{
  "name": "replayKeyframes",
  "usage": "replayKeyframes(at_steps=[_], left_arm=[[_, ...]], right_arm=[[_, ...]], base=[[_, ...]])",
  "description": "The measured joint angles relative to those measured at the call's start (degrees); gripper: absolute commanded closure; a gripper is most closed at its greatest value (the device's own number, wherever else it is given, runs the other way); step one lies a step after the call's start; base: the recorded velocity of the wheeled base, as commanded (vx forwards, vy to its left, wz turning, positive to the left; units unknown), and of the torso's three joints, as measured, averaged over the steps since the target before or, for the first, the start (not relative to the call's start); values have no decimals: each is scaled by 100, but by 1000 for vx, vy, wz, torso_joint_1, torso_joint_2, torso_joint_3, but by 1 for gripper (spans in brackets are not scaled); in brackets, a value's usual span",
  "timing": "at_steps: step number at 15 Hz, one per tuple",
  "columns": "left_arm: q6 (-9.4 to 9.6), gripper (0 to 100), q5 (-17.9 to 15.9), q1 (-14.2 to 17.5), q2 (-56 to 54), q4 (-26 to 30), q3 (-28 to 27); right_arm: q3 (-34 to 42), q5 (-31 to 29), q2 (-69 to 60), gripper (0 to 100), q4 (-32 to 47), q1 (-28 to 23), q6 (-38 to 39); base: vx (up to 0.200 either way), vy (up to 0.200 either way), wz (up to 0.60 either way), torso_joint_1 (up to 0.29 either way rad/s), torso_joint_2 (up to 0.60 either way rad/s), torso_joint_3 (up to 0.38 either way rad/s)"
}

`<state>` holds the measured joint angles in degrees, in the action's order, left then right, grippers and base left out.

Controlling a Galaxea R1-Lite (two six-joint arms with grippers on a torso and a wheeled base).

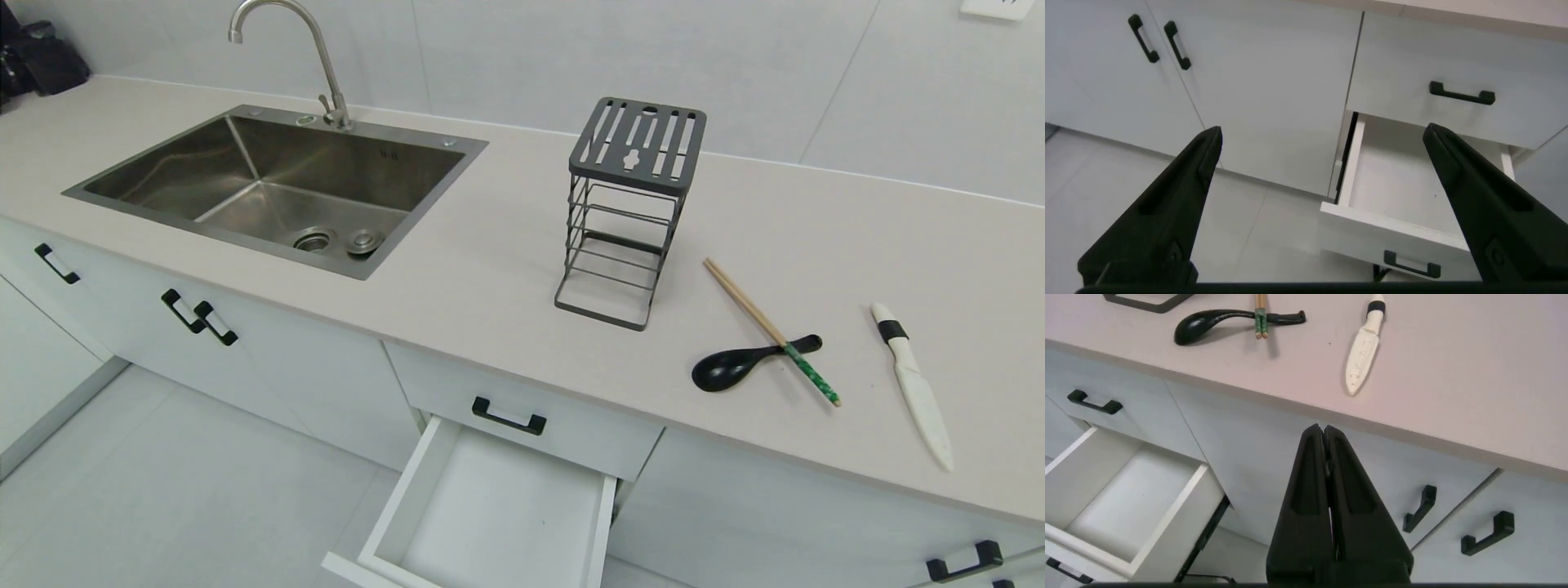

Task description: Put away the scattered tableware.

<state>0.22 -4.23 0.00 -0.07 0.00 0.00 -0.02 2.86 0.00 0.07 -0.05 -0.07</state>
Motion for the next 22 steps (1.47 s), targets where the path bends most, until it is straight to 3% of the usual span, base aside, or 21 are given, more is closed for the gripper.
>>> replayKeyframes(at_steps=[2, 3, 16, 18, 19, 22], left_arm=[[2, 0, 0, 0, 0, 0, 0], [2, 0, 0, 0, 0, 0, 0], [32, 0, 35, 0, 0, 0, 0], [22, 0, 35, 0, 0, 0, 0], [22, 0, 38, 0, 0, 0, 0], [22, 0, 35, 0, 0, 0, 0]], right_arm=[[0, 2, 0, 100, 9, -5, 7], [0, 0, 0, 0, 6, -5, 7], [-5, 20, 0, 0, 2, -6, 21], [-2, 20, 0, 0, -573, -5, -20], [-2, 61, 0, 0, -944, -5, -112], [-16, 646, 10, 0, -852, 0, -140]], base=[[0, 0, 0, 0, 0, 0], [0, 0, 0, 0, 0, 0], [0, 0, 0, 0, 0, 0], [0, 0, 0, 0, 0, 0], [0, 0, 0, 0, 0, 0], [0, 0, 0, 0, 0, 0]])
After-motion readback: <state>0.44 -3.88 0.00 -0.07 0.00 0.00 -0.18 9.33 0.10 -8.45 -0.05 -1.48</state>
